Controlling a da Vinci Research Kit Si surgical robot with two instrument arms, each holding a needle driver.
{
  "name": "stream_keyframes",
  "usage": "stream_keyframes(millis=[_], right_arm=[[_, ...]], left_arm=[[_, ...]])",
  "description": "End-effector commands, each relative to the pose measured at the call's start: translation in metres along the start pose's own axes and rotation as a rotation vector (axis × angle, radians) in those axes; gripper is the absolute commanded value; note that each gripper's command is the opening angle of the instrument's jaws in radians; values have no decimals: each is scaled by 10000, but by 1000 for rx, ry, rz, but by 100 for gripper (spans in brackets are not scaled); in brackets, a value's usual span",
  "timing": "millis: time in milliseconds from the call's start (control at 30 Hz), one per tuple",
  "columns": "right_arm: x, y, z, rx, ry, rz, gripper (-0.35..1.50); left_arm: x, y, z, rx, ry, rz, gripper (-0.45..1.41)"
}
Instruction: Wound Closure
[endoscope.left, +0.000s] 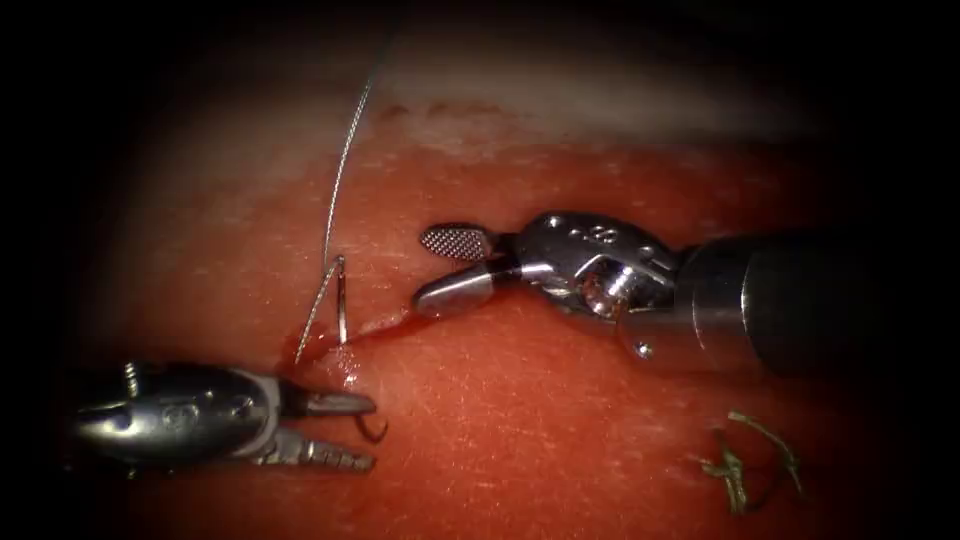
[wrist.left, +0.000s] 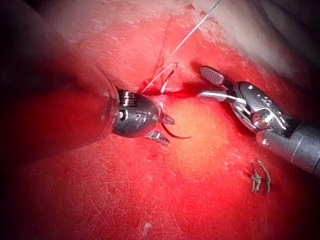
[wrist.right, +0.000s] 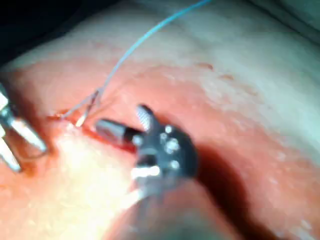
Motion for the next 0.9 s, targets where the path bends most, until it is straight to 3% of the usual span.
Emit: stream_keyframes(millis=[33, 200, 233, 300, 333, 467, 600, 733, 900], right_arm=[[-5, 0, 8, 6, -2, 0, 119], [-6, 0, 7, 6, -2, 0, 119], [-6, 0, 7, 7, -2, 0, 119], [-6, 0, 7, 7, -2, 0, 118], [-5, -1, 7, 7, -2, 1, 118], [-5, -2, 5, 25, -11, 1, 109], [-5, -5, 1, 52, -23, 0, 98], [-10, -13, -4, 141, -65, -6, 91], [-13, -22, -5, 202, -89, -17, 82]], left_arm=[[-5, 4, 9, -2, -1, -2, 43], [-1, 7, 16, 6, 0, -7, 42], [-1, 6, 16, 6, 0, -7, 28], [-2, 4, 15, 8, 0, -12, -16], [-3, 4, 12, 17, -3, -113, -35], [-4, 1, 11, 41, -2, -311, -35], [-1, 0, 6, 29, -8, -414, -35], [8, -3, -8, -60, 56, -608, -35], [13, -4, -16, -162, 123, -759, -35]])
